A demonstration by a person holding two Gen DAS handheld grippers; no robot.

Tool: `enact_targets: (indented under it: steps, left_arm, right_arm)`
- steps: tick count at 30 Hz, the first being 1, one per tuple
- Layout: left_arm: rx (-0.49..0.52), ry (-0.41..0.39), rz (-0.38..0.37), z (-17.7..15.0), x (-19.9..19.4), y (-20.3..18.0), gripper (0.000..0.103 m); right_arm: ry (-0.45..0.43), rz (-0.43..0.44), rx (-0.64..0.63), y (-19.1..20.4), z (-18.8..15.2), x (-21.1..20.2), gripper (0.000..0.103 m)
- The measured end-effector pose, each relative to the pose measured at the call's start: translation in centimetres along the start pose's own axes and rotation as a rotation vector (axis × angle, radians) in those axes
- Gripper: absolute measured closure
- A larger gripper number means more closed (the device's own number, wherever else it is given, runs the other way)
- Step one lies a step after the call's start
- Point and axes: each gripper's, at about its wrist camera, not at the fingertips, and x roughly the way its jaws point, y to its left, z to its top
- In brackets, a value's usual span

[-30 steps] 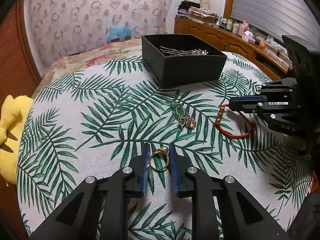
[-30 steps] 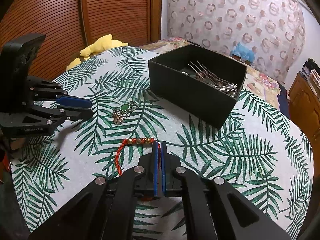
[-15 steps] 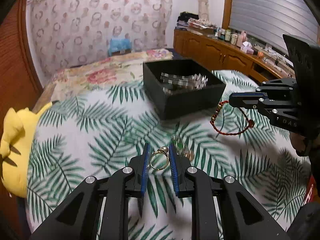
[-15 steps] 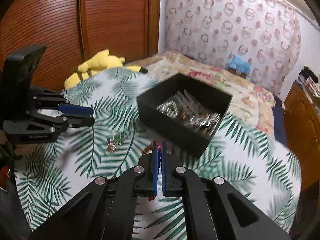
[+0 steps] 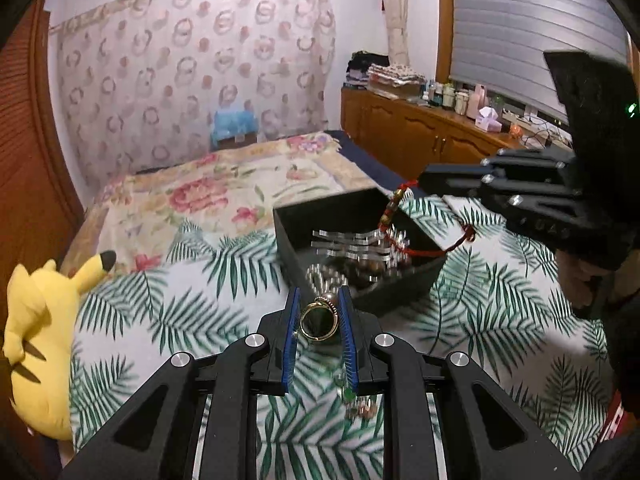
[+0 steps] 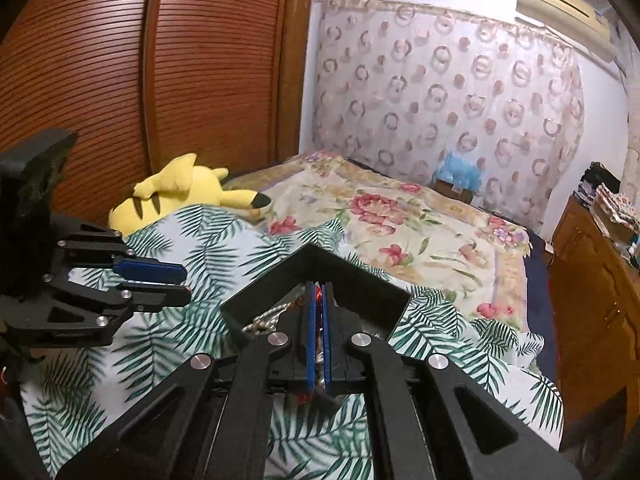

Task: Organize jewelry
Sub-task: 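Carry the gold ring and red bracelet into the black box and open both grippers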

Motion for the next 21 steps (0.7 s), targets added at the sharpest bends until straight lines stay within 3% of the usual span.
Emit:
enact_targets:
  steps: [12,21]
  left_arm:
    - [0.005,-0.016,-0.015,2.9,2.9,-0.6,0.085]
    - [0.014,0.003,-0.012,4.4,5.8,-0.5,0.085]
  right_arm:
    - [0.024,0.042,0.075,-1.4,-1.7,2.9,0.099]
    - [0.016,0.02,0.1,-2.0,-1.8,2.9,0.099]
